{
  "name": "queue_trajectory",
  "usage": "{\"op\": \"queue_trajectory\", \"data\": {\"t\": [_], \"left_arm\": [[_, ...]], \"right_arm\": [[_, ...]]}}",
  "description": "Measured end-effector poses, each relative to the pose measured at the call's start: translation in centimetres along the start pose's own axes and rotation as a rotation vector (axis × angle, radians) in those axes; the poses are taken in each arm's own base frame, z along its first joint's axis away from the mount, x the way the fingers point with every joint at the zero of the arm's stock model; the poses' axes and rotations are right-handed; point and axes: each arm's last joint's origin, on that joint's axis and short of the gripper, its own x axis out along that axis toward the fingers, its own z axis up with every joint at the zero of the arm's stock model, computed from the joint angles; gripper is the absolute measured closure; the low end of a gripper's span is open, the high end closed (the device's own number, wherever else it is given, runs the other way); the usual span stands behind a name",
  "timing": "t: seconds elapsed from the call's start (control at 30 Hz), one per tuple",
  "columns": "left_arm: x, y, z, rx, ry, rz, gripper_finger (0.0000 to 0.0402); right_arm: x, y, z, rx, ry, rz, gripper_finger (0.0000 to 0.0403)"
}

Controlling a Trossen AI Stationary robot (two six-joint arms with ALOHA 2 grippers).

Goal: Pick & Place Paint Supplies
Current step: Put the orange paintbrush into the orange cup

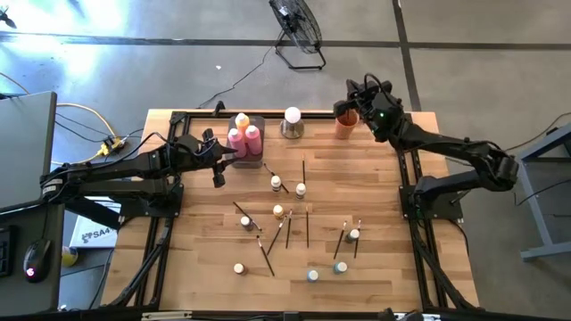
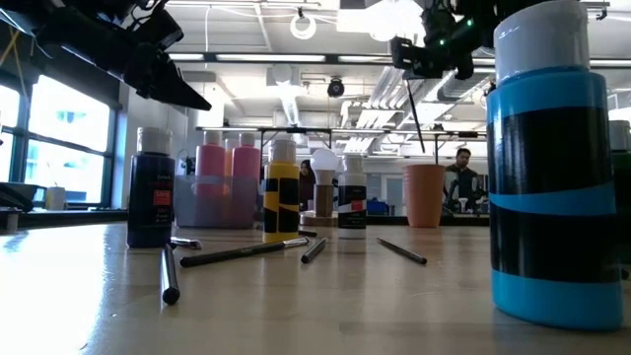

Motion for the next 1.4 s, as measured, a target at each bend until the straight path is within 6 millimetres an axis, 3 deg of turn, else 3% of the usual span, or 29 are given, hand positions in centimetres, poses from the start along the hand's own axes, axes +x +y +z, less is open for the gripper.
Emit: {"op": "queue_trajectory", "data": {"t": [0.27, 0.8, 1.17, 1.4], "left_arm": [[0.0, 0.0, 0.0, 0.0, -0.001, 0.0, 0.0291], [0.0, 0.0, 0.0, -0.001, -0.003, 0.001, 0.0291], [0.0, 0.0, 0.0, -0.003, -0.002, 0.001, 0.0291], [0.0, 0.0, 0.0, -0.002, 0.0, 0.0, 0.0291]], "right_arm": [[0.1, -1.4, -3.9, 0.019, -0.028, -0.039, 0.0399], [-0.5, -3.7, -8.2, 0.109, -0.003, -0.014, 0.0399], [1.5, -2.8, -12.0, 0.096, 0.087, 0.033, 0.0399], [1.9, -2.6, -12.7, 0.095, 0.08, 0.033, 0.0399]]}}
